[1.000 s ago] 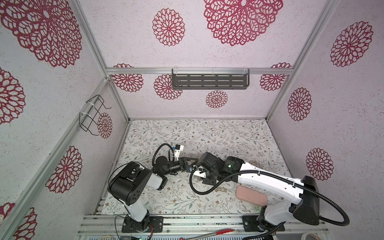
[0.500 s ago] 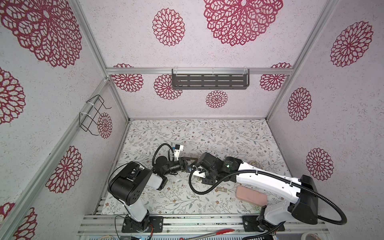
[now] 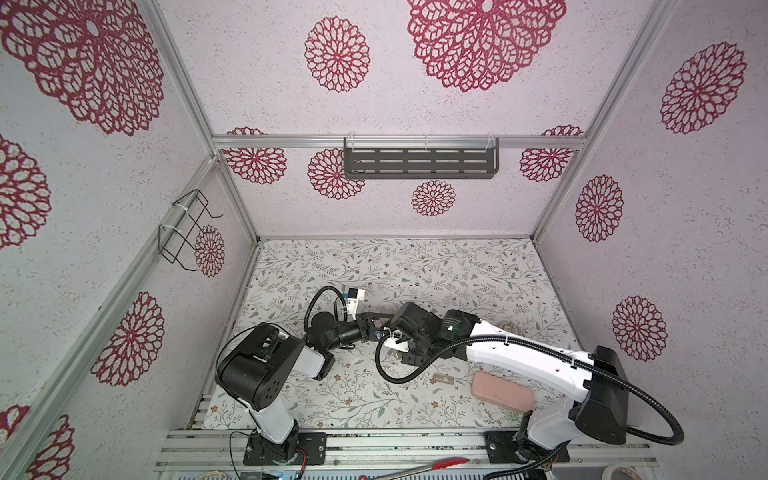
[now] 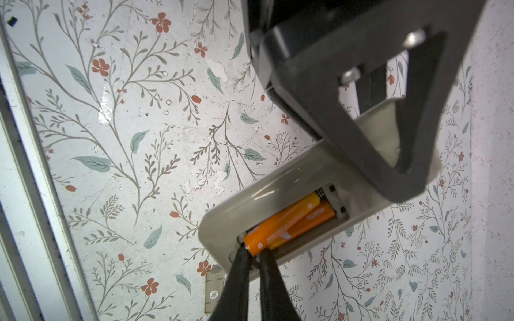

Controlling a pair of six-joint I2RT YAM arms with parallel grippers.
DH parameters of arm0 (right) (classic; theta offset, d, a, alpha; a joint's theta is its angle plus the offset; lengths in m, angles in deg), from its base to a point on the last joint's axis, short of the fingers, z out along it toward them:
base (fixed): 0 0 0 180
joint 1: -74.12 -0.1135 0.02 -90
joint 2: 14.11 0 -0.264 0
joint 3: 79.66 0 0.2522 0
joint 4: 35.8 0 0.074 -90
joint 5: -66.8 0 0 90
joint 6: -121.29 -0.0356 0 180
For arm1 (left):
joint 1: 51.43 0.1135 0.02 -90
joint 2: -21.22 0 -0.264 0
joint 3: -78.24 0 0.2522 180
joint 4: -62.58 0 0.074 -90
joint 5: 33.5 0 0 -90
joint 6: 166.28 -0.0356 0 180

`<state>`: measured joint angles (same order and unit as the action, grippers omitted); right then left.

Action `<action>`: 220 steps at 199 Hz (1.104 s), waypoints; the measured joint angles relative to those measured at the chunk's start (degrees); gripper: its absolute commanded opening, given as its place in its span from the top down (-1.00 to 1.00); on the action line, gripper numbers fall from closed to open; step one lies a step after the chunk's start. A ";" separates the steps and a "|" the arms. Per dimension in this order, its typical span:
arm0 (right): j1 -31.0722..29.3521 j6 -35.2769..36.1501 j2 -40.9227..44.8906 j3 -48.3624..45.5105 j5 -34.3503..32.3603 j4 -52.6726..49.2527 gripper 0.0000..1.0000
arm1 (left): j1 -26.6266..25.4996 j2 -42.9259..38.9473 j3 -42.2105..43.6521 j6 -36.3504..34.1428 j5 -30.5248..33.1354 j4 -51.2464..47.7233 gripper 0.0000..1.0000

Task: Load the batteries into the remote control

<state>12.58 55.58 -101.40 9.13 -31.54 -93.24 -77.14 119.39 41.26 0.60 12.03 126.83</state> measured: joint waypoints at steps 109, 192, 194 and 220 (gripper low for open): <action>1.20 -2.03 -4.92 5.27 0.15 -4.68 0.93 | 0.39 0.48 0.00 -0.76 1.75 -1.18 1.00; 1.40 -3.50 -6.43 6.49 0.61 -5.90 0.95 | 0.42 0.87 0.00 -0.83 1.73 -2.10 1.00; 1.40 -3.54 -6.43 6.47 0.63 -5.90 0.95 | 0.42 0.87 0.00 -0.83 1.73 -2.10 1.00; 1.46 -4.61 -6.27 5.53 0.76 -4.74 0.95 | 0.42 0.87 0.00 -1.03 1.81 -2.51 1.00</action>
<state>14.05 50.97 -107.67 14.66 -30.78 -97.98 -76.73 120.26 41.26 -0.43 13.85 124.32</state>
